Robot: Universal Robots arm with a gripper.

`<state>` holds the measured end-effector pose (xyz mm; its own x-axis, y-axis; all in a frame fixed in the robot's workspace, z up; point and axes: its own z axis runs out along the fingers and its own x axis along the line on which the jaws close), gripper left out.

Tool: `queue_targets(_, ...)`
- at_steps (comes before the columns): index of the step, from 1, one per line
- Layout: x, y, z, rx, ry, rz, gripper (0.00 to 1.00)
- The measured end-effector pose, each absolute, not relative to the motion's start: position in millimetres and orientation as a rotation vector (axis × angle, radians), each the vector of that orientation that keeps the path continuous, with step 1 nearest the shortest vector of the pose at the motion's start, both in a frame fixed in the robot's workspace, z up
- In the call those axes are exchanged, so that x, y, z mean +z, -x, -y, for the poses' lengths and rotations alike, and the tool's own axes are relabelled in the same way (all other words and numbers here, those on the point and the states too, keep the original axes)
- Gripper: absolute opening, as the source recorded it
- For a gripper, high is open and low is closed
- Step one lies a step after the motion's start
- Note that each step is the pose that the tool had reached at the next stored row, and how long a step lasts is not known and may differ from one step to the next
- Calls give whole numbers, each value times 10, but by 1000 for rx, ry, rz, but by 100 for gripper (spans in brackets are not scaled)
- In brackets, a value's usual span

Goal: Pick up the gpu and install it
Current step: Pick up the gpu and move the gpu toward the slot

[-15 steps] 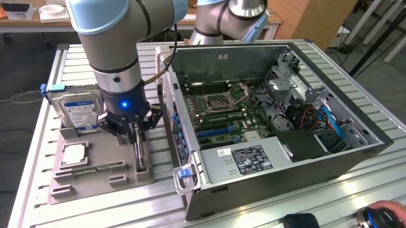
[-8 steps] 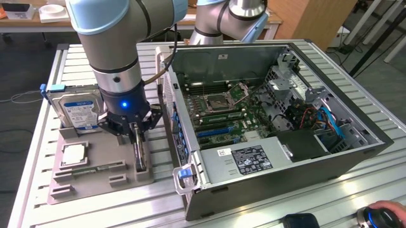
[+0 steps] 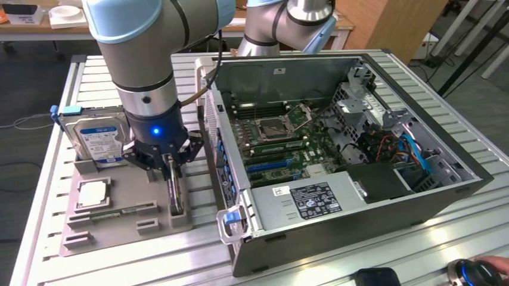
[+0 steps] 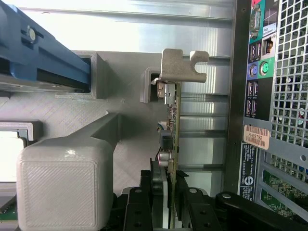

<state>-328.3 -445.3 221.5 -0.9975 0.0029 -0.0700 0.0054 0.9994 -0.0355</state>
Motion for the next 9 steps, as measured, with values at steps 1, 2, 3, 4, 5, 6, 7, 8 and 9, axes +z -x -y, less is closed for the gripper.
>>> queue_targets(1, 2215, 3283, 4453, -55, -6, -3071, 30)
queue_targets(2, 2215, 3283, 4453, -55, -6, -3071, 30)
queue_targets(3, 2220, 3283, 4453, -54, -7, -3071, 30)
queue_targets(4, 2235, 3283, 4454, -55, -6, -3071, 30)
queue_targets(5, 2263, 3283, 4454, -55, -6, -3071, 30)
queue_targets(6, 2288, 3283, 4453, -55, -6, -3071, 30)
queue_targets(7, 2317, 3283, 4453, -55, -6, -3071, 30)
queue_targets(8, 2343, 3283, 4453, -55, -6, -3071, 30)
queue_targets(9, 2370, 3283, 4453, -55, -7, -3071, 30)
